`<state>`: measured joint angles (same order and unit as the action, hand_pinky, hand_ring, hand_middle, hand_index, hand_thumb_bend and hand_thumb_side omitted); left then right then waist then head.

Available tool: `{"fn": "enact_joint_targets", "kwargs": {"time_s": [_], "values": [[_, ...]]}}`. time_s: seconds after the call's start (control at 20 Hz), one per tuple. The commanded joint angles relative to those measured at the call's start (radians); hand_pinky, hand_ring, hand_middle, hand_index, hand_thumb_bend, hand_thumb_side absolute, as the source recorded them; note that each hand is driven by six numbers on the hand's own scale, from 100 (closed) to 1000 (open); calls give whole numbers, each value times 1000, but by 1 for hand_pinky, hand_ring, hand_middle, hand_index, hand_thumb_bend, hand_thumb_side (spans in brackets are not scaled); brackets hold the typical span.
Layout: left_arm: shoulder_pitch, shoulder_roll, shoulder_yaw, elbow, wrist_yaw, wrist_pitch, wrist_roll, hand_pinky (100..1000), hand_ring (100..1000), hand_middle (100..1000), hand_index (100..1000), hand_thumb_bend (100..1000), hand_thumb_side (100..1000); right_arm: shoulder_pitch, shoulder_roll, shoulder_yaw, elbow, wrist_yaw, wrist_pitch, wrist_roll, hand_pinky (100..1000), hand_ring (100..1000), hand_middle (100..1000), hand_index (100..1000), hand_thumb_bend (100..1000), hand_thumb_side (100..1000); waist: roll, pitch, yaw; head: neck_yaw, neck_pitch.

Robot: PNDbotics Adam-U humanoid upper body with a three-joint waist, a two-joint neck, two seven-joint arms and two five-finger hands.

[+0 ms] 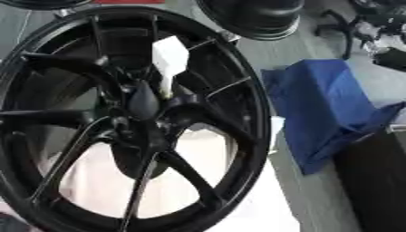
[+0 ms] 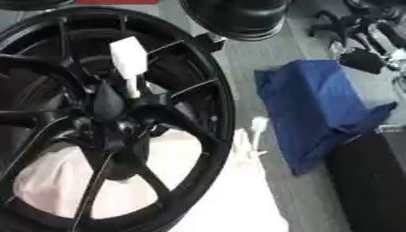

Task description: Pull the pin out of the wheel hub.

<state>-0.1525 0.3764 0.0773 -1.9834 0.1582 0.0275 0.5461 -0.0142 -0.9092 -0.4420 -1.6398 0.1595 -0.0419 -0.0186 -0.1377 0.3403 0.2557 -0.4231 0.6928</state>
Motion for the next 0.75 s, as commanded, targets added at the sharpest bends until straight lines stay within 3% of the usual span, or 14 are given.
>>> {"fn": "enact_joint_targets", "kwargs": {"time_s": [0.05,0.4,0.55,0.75], "values": [[-12,8,-2,-17,5,-3,-3,705,432,460,714,336,592,-31,-44,25,-104,-98,-15,-70,908,745,681,786,100,462,5,-20,5,-11,-4],[-24,8,-11,-17,9,-5,-12,705,433,460,714,337,589,-159,-70,156,-337,-281,7,-168,909,704,636,758,100,427,3,-20,26,-34,-3],[-31,11,-17,-17,8,-7,-19,705,433,460,714,338,587,-233,-63,202,-357,-353,-1,-162,915,698,631,756,100,465,2,-22,33,-39,0],[-38,12,-25,-17,6,-6,-27,705,433,459,713,338,586,-324,-3,240,-360,-392,-11,-150,911,677,613,743,100,461,2,-22,39,-47,5]]}}
